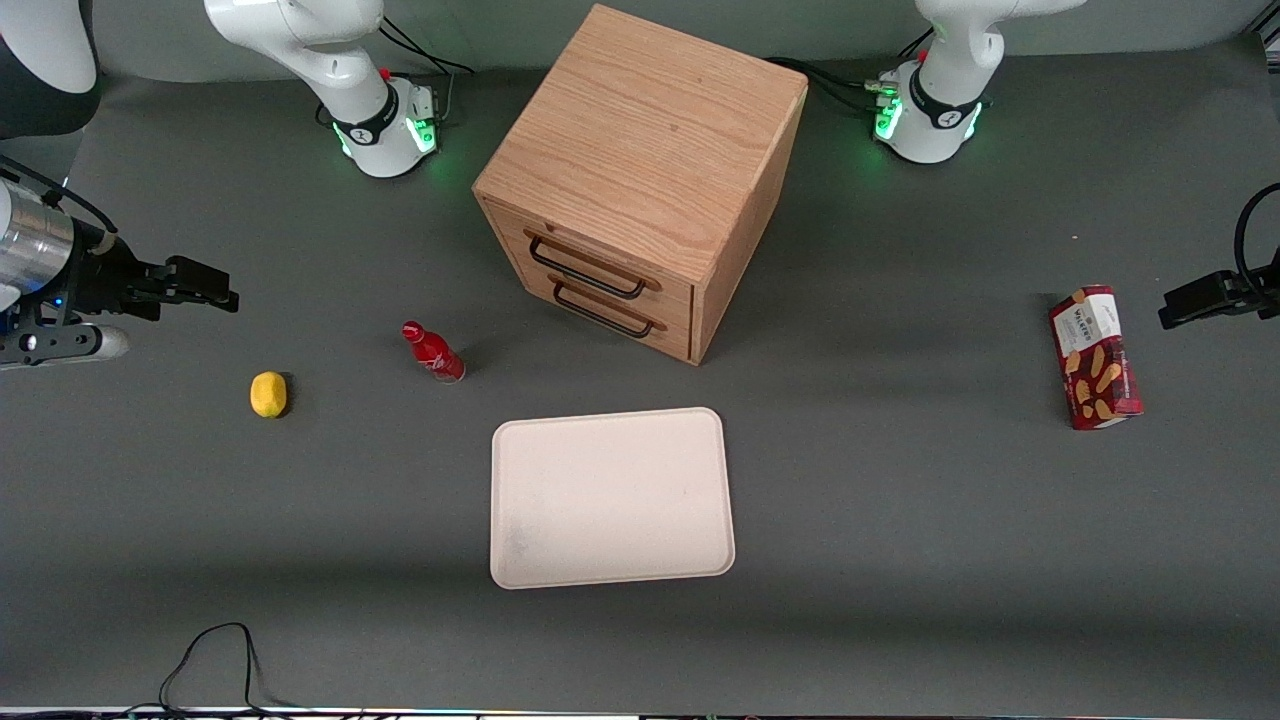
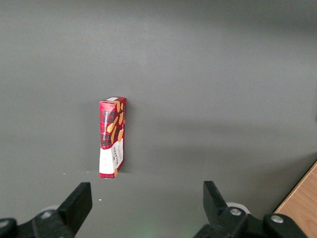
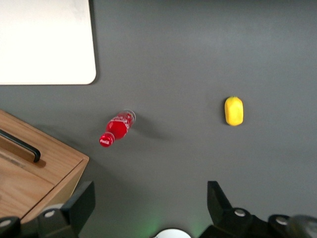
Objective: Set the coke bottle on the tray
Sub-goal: 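Move the open right gripper over the red Coca-Cola bottle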
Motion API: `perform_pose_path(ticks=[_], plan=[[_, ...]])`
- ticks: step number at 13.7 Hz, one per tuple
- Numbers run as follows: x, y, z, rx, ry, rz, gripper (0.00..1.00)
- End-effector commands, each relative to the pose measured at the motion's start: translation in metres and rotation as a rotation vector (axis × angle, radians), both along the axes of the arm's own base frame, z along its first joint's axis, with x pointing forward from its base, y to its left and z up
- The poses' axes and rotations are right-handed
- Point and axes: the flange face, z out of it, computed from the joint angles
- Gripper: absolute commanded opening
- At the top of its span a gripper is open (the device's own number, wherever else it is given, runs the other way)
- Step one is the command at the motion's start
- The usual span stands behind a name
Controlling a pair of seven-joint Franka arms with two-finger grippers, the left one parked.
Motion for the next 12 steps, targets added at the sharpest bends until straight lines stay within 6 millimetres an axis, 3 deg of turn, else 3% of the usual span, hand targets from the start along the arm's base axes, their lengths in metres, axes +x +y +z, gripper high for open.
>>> perform_pose_path(ticks=[1, 3, 8, 12], plan=[[-0.004, 0.021, 0.005, -0.003, 0.023, 0.007, 1.00], [-0.010, 0.045, 0.002, -0.012, 0.046, 0.004, 1.00], [-0.033, 0.139, -0.001, -0.060, 0.059, -0.044, 1.00], [-0.052, 0.157, 0.001, -0.073, 0.079, -0.015, 1.00]])
